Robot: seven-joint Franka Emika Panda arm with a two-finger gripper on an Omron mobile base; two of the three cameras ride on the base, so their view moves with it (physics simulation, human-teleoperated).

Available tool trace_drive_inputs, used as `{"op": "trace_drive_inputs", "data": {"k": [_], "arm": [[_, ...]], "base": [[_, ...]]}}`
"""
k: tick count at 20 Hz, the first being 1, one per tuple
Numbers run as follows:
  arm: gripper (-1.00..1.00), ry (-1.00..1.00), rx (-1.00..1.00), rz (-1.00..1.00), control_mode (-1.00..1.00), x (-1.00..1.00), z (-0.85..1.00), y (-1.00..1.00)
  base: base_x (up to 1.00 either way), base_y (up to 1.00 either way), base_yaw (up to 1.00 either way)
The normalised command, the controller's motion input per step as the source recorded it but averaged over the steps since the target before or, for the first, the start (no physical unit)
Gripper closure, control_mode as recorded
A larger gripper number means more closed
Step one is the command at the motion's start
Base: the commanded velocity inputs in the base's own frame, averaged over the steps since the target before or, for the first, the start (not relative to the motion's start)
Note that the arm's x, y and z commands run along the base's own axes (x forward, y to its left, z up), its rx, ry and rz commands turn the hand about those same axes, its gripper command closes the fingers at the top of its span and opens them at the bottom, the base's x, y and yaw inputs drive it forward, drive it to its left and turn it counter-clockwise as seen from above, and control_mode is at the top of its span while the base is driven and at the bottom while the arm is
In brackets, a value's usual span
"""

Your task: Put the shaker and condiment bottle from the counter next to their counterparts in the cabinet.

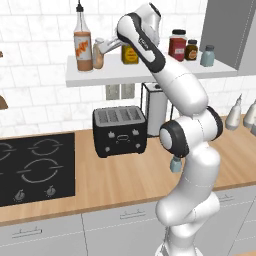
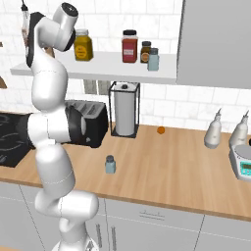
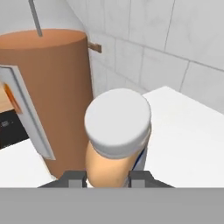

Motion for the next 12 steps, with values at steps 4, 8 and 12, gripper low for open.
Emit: {"op": "trace_drive_inputs", "data": {"k": [4,8,12], "arm": [[-1.0,-0.05,0.0,0.03,-1.0,0.28,-0.3,0.06],[-1.0,-0.03,0.0,0.03,-1.0,0.22,-0.24,0.0],[-1.0,-0.04,0.0,0.04,-1.0,0.14,-0.16,0.0]], "base": [[0.0,0.0,0.0],[0.0,0.0,0.0],[0.0,0.0,0.0]]}}
